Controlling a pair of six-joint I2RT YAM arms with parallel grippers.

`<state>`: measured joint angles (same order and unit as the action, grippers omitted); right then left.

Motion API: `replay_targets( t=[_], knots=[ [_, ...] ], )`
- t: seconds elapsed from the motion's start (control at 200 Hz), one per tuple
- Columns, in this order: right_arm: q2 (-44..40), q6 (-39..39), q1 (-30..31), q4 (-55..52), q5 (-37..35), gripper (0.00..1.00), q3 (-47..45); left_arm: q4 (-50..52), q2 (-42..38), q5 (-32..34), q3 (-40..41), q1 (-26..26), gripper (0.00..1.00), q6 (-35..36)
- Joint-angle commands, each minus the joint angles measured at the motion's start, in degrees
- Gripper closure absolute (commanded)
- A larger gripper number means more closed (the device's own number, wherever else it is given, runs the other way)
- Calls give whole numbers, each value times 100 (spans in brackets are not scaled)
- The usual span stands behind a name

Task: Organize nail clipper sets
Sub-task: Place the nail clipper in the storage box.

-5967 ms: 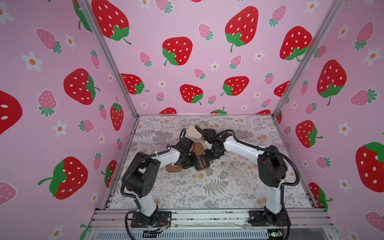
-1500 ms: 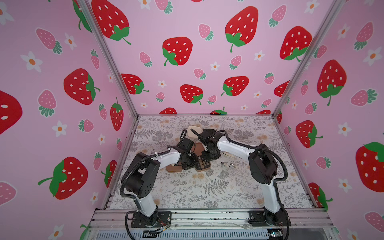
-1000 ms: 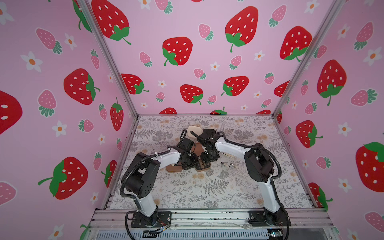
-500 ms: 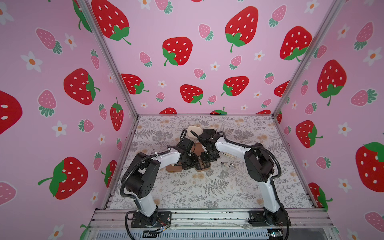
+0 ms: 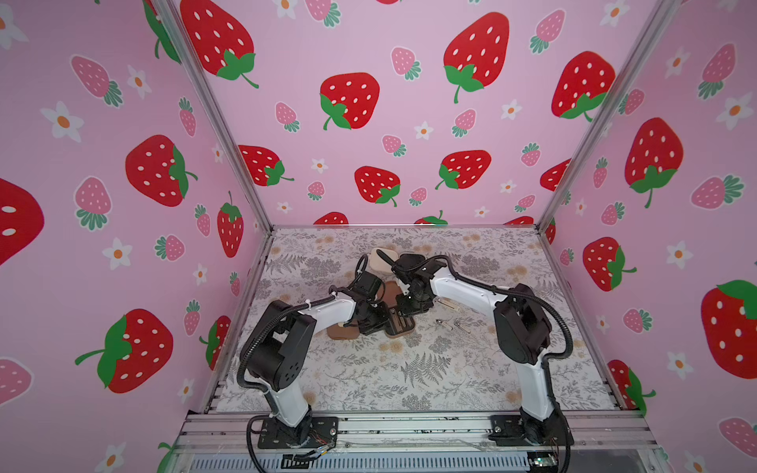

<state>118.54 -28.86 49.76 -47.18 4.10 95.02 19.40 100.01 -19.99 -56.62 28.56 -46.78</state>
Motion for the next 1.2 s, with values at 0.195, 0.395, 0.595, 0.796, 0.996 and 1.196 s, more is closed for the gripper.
replay_targets(
  t=[0.195,0.395,0.595,0.796,0.996,1.196],
  knots=[
    [-237,-136,-10,-21,-74,63,-669,239,96,105,-60,10,100,-15],
    [-238,-181,-10,101,-31,64,-889,226,81,97,-51,14,100,-27],
    [-200,-211,-10,130,-132,66,-837,236,54,114,-38,14,100,-32],
    [-260,-195,-12,106,-63,68,-740,242,63,115,-42,16,100,-27],
    [-578,-149,-19,-25,-110,67,-648,241,85,92,-77,18,100,-27],
    [-573,-111,-45,-98,-105,67,-598,254,105,90,-95,12,100,-15]
  ],
)
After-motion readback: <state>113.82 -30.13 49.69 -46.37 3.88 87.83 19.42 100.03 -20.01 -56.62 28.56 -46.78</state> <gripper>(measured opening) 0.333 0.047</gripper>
